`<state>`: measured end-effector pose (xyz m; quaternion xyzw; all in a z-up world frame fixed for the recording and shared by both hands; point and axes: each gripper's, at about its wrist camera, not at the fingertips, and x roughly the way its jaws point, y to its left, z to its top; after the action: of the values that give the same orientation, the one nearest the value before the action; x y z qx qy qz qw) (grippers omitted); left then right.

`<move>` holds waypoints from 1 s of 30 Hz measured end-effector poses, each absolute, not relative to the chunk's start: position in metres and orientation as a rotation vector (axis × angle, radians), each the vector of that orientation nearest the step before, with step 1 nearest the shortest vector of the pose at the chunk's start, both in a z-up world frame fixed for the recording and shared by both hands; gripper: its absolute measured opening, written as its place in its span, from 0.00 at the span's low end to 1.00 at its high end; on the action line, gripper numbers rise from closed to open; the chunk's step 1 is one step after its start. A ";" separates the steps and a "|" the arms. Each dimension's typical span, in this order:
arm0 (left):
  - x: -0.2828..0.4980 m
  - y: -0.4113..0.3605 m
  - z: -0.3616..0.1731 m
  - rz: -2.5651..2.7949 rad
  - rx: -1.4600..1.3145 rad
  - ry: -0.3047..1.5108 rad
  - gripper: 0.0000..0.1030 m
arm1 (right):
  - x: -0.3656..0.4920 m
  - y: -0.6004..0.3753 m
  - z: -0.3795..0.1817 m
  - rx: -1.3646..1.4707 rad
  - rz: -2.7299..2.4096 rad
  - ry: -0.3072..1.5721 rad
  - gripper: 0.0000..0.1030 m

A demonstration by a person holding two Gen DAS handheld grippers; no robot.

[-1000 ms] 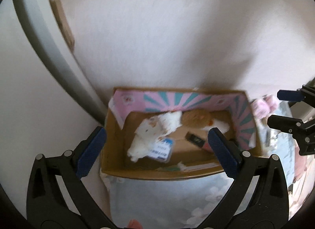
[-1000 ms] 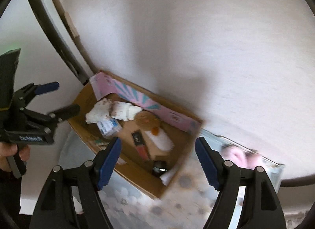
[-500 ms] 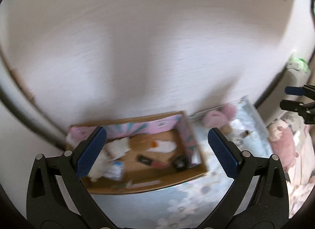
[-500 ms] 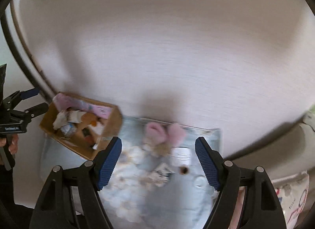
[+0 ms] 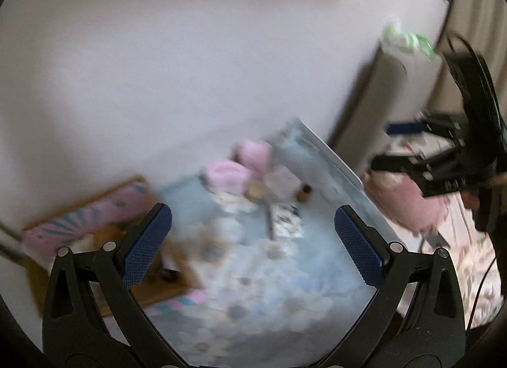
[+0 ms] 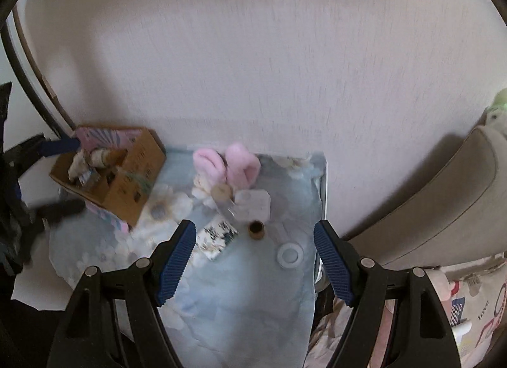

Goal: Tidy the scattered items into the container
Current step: 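Grasp the white tissue pack with the left gripper while the right gripper grasps the tape roll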

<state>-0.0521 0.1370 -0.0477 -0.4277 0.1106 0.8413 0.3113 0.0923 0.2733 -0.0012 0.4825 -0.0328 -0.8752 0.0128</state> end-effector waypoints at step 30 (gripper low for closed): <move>-0.067 0.221 -0.238 2.218 -1.322 0.334 0.48 | 0.033 0.284 -0.152 1.542 -2.455 0.042 0.23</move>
<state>-0.0666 0.2207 -0.2377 -0.4894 0.1236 0.8212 0.2660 0.0330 0.2843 -0.1521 0.5279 0.0145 -0.8405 0.1211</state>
